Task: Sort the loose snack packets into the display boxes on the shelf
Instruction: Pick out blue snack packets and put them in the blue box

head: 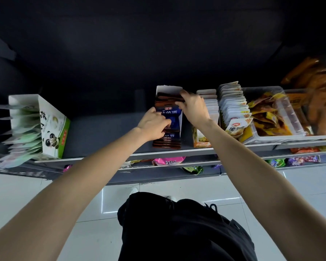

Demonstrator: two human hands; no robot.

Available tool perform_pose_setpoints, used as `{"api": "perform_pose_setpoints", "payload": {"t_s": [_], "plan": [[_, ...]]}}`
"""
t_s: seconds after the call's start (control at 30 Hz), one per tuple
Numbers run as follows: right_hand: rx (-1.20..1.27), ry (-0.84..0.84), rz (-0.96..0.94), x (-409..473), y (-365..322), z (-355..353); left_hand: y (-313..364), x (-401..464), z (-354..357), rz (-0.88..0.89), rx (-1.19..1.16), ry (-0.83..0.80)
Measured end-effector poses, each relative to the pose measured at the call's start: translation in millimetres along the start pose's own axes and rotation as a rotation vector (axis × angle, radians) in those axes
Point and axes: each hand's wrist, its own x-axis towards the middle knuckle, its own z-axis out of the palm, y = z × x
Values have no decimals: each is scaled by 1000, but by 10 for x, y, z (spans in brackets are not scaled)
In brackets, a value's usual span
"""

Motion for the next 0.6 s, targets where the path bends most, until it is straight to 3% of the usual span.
{"api": "perform_pose_setpoints", "payload": {"t_s": [0.1,0.23,0.33,0.43,0.5,0.6], "plan": [[64,-22,-36,-21,19,2,-5,-41,-41,2,32,126],[143,-133,-130,-111,116,-31,-212,-38,-141,-37,-53,534],[129,-237,-140,-169,132,-68,-280,-13,-208,-83,-123,638],[33,-161,-124,-111,124,-51,-258,-46,-219,-85,-150,715],[26,-114,-101,-50,96,-47,-230,-160,-243,10,-227,658],[25,-94,-57,-5,74,-38,-161,-387,-330,117,-527,209]]}}
